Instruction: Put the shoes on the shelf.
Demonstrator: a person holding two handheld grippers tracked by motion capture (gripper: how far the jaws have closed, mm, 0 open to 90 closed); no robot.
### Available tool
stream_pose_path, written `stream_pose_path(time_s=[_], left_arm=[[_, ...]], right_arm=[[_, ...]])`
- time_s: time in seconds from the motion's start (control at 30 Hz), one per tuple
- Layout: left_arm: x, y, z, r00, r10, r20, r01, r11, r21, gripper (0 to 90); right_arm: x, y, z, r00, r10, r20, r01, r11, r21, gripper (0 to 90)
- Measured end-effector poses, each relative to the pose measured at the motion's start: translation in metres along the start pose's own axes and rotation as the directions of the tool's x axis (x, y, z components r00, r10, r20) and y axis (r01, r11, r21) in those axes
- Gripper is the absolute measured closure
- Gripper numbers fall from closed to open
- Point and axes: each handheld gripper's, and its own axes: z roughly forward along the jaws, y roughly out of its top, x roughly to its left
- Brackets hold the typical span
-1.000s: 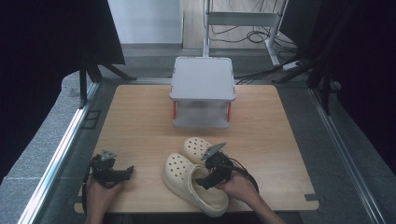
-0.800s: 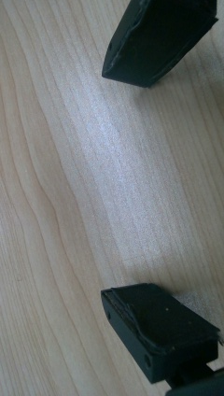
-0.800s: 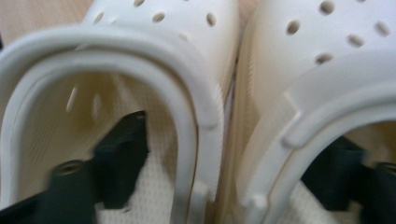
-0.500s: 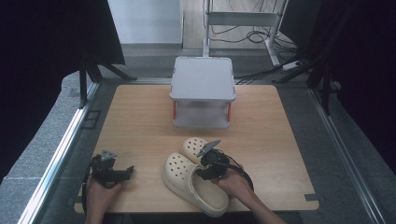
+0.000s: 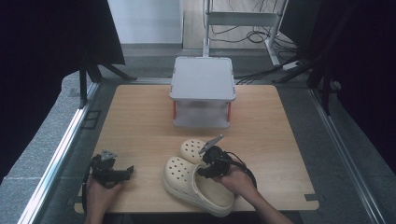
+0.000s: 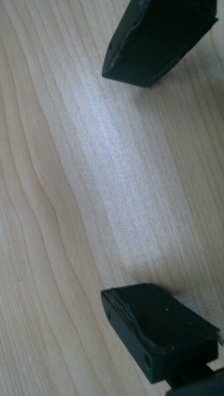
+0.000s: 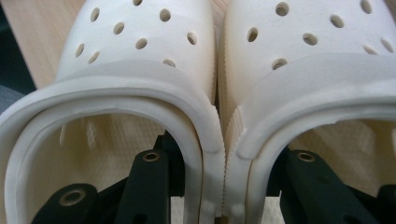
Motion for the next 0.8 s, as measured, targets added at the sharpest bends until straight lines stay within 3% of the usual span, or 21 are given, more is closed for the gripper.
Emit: stream_pose_path(time_s=[0.8], left_arm=[[0.000,0.000,0.000,1.0000,-0.001,0.001,0.001,1.0000,0.000,0.0]], right_arm=[[-0.014,0.031,-0.056,0.9981,0.030,0.054,-0.028,0.999,-0.035,64.6]])
